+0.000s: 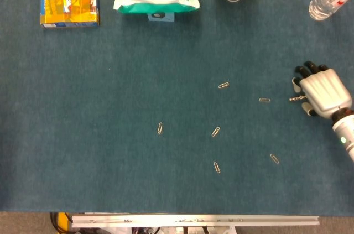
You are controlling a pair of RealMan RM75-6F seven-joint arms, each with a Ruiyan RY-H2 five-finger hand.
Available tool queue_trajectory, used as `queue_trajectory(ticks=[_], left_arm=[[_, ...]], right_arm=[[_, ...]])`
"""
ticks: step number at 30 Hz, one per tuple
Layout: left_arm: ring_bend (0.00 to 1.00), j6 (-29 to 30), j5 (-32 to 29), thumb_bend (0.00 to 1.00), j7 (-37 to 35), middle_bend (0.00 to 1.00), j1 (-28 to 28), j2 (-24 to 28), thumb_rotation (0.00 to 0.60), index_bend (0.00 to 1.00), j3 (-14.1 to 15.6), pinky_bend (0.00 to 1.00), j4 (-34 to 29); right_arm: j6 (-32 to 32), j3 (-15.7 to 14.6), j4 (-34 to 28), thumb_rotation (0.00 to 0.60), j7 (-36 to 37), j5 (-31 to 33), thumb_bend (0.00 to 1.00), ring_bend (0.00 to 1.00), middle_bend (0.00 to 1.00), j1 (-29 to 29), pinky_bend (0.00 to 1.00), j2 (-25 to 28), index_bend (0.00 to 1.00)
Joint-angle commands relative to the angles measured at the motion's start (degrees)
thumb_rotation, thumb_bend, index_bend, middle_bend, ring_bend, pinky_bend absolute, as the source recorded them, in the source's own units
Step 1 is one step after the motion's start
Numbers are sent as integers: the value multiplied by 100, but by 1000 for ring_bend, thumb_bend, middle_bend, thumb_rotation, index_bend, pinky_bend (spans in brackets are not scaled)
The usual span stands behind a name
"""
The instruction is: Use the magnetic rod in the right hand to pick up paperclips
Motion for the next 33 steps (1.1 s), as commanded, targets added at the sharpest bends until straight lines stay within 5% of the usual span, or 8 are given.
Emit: queue_trajectory(ticks=[1,33], left_arm=[[136,1,-11,54,1,160,4,5,600,222,-3,299,-6],[136,65,-11,54,-106,160,65,61,600,222,-20,299,-26]], right_arm=[[6,-12,34,600,-104,54,244,143,244,30,296,-61,470],[-22,-94,220,600,-344,295,245,143,244,209,296,-367,500]])
